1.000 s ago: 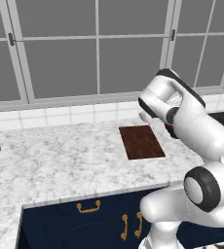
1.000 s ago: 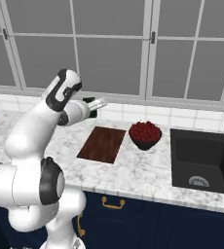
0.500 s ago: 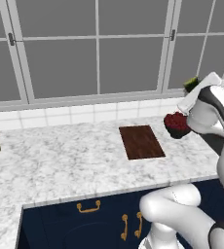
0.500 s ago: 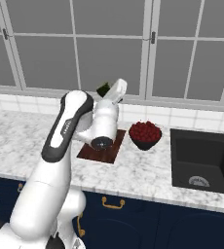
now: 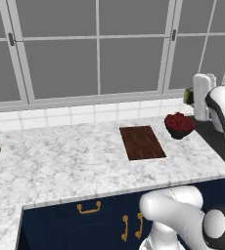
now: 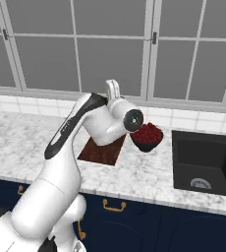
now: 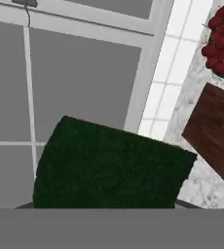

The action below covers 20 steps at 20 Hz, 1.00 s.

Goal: Pick up the sponge from the counter and clean the cutting board by briefly scrubbing or pressing down on the cutting board. Once finished, release the sponge.

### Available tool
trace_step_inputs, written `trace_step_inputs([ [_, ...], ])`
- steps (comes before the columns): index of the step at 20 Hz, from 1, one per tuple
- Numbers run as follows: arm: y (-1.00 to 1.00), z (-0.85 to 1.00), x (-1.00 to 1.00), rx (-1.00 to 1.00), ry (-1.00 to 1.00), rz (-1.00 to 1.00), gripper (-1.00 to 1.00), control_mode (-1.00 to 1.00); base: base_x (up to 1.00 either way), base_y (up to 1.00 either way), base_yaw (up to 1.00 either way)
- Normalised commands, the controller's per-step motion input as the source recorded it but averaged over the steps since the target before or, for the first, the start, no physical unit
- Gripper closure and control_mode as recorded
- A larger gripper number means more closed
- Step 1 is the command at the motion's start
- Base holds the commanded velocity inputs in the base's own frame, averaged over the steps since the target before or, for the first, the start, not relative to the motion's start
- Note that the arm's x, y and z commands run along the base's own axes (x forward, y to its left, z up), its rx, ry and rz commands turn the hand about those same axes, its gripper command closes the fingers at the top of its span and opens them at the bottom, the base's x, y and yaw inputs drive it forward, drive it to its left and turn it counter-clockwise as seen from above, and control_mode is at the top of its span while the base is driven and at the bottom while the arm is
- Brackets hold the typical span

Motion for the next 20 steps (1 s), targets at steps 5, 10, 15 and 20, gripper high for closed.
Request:
trace_step_inputs([
  [5,0.46,-0.51,0.51,-0.76,0.50,0.25,1.00,-1.00,0.00,0.00,0.00],
  [10,0.34,-0.32,0.46,-0.61,0.57,0.28,1.00,-1.00,0.00,0.00,0.00],
  [15,0.24,-0.59,0.10,-0.07,0.18,0.08,1.00,-1.00,0.00,0.00,0.00],
  [20,0.68,-1.00,0.00,-0.17,0.12,0.05,1.00,-1.00,0.00,0.00,0.00],
])
